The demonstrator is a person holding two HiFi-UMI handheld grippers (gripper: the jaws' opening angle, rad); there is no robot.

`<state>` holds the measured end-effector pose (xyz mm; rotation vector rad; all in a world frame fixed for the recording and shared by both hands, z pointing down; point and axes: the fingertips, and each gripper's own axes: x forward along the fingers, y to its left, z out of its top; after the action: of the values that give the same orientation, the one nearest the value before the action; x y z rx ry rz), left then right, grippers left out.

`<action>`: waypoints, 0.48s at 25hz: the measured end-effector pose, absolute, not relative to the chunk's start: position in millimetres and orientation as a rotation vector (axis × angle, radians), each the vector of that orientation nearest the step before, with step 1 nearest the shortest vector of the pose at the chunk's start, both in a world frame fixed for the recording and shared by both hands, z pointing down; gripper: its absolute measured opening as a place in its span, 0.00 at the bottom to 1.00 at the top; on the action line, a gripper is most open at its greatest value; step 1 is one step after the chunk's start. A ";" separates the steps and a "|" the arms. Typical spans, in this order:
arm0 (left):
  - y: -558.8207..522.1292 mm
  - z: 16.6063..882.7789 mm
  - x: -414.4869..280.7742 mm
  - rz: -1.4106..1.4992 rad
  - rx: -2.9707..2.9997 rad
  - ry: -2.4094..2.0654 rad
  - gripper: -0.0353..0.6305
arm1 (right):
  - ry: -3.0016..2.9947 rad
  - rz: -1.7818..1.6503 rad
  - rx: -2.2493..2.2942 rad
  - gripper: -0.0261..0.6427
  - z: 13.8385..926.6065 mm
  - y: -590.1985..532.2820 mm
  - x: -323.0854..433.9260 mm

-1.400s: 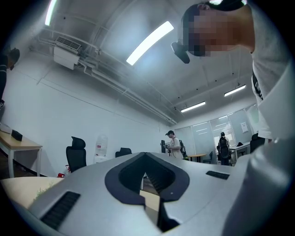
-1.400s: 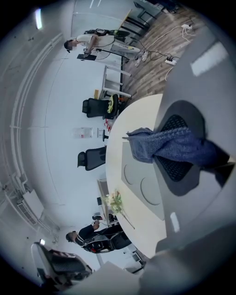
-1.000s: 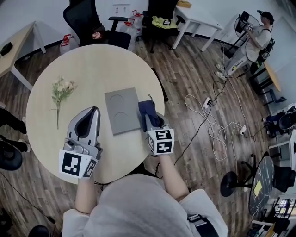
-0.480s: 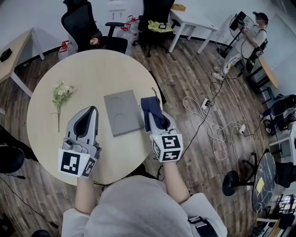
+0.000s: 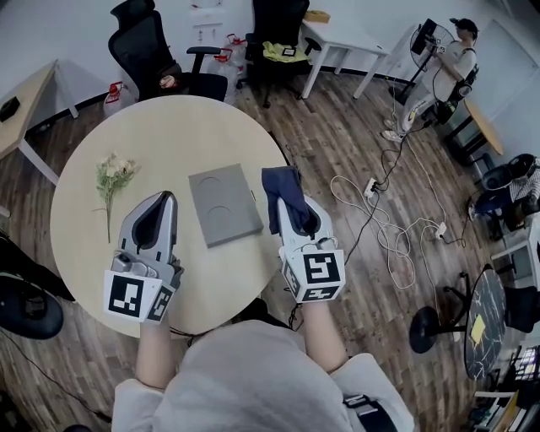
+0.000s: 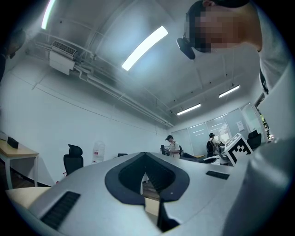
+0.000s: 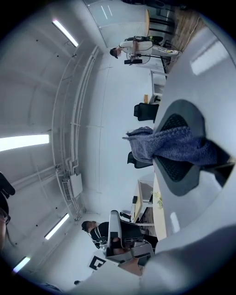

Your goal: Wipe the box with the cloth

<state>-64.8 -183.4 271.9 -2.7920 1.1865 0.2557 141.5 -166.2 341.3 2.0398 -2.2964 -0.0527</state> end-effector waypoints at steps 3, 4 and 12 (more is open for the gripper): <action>-178.1 269.9 -66.7 0.265 -2.791 1.184 0.06 | -2.309 -0.093 2.061 0.17 328.4 -156.9 140.5; -175.8 269.1 -67.5 0.267 -2.791 1.182 0.06 | -2.313 -0.106 2.069 0.17 324.4 -153.4 140.0; -165.9 263.6 -75.8 0.276 -2.793 1.164 0.06 | -2.311 -0.189 2.137 0.17 303.7 -134.6 135.3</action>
<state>-75.8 -165.9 263.6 -2.7928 1.1644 0.2764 135.3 -134.6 303.7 2.1372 -2.3108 -0.1894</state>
